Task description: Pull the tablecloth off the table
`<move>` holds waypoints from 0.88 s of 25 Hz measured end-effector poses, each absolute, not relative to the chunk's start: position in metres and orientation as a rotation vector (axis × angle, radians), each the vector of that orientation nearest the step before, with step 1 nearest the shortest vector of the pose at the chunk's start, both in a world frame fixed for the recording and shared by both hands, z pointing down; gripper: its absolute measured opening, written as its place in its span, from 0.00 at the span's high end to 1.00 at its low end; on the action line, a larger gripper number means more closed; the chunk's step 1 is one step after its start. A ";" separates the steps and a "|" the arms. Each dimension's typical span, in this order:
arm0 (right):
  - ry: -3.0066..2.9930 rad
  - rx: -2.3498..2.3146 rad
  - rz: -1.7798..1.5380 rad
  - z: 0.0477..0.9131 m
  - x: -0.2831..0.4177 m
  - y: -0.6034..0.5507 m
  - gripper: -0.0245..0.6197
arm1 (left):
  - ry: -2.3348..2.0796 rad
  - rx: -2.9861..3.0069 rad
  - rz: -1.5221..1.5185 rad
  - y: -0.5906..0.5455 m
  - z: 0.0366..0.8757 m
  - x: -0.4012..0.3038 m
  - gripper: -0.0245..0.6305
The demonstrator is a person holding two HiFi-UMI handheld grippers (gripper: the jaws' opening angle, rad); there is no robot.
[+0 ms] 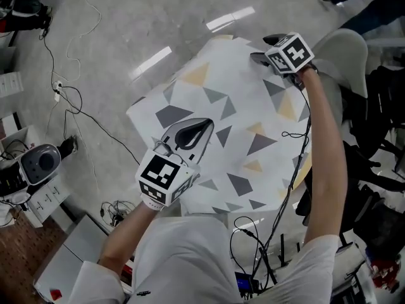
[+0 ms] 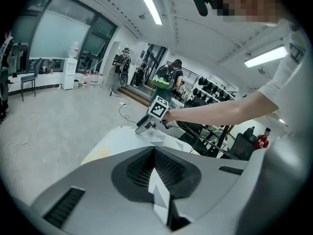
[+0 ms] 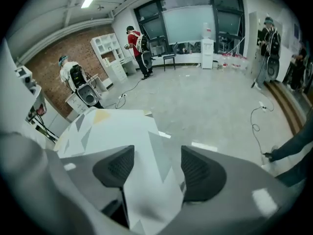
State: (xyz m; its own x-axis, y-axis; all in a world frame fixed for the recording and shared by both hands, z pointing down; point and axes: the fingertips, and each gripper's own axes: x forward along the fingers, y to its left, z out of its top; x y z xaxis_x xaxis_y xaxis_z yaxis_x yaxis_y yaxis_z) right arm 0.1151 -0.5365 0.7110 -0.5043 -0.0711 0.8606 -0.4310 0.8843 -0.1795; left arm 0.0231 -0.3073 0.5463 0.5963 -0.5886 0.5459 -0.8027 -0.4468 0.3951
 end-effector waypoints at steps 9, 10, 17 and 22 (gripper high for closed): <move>-2.049 0.252 0.753 0.719 0.117 -0.532 0.55 | -1.094 2.188 0.447 -0.296 0.541 0.023 0.95; -2.041 0.244 0.720 0.718 0.118 -0.531 0.57 | -1.098 2.187 0.447 -0.295 0.541 0.022 0.95; -1.980 0.234 0.449 0.702 0.121 -0.526 0.84 | -1.105 2.198 0.435 -0.292 0.535 0.018 0.95; -1.979 0.229 0.335 0.683 0.116 -0.515 0.94 | -1.099 2.220 0.430 -0.287 0.528 0.022 0.95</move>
